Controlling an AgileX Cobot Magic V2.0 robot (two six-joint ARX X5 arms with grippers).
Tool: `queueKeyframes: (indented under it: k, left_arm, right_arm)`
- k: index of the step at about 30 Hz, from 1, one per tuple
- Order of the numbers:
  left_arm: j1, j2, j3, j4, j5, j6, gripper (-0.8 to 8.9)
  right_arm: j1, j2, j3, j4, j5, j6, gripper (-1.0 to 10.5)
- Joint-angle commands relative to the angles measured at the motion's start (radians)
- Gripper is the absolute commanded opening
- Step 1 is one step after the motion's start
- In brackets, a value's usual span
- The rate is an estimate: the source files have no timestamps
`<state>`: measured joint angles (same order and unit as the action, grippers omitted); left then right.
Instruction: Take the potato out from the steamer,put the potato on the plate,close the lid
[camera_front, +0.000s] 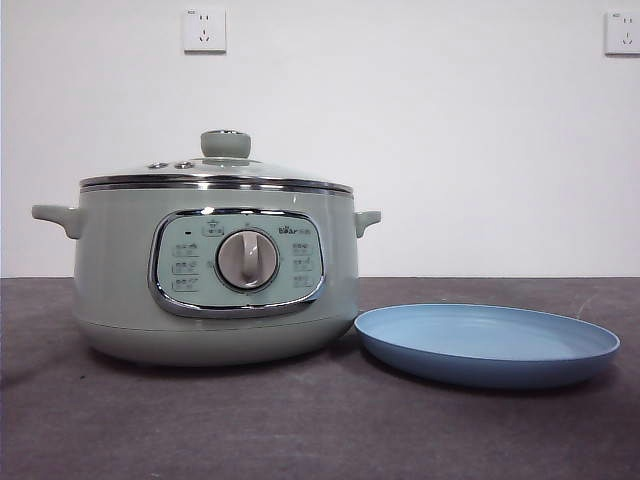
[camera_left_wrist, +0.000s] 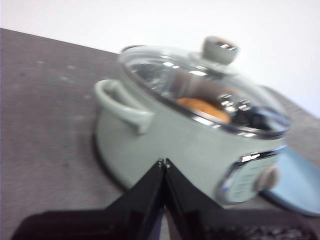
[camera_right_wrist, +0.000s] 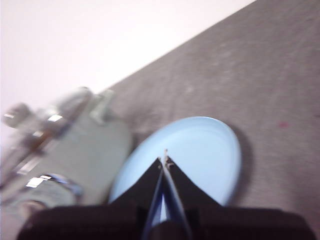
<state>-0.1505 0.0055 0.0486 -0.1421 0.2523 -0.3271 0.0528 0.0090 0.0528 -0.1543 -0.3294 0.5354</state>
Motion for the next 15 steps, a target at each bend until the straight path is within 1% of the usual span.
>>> queueKeyframes:
  k: [1, 4, 7, 8, 12, 15]
  left_arm:
    - [0.002, 0.0, 0.074, -0.01, 0.028, -0.044, -0.08]
    - [0.002, 0.015, 0.166, -0.059, 0.042, -0.044, -0.08]
    - [0.002, 0.048, 0.262, -0.099, 0.042, -0.039, -0.08]
    - [0.002, 0.065, 0.296, -0.107, 0.042, -0.038, -0.08]
    - [0.002, 0.143, 0.42, -0.124, 0.056, -0.035, -0.08]
    - [0.002, 0.21, 0.502, -0.124, 0.102, -0.009, -0.08]
  right_arm:
    - [0.0, 0.014, 0.068, 0.017, -0.036, 0.052, -0.1]
    - [0.0, 0.058, 0.156, 0.016, -0.064, 0.051, -0.1]
    - [0.0, 0.123, 0.261, 0.011, -0.071, 0.05, -0.1]
    - [0.0, 0.15, 0.301, 0.011, -0.086, 0.042, -0.1]
    - [0.0, 0.267, 0.456, 0.011, -0.146, -0.035, -0.1]
    - [0.0, 0.354, 0.565, 0.002, -0.196, -0.085, -0.1]
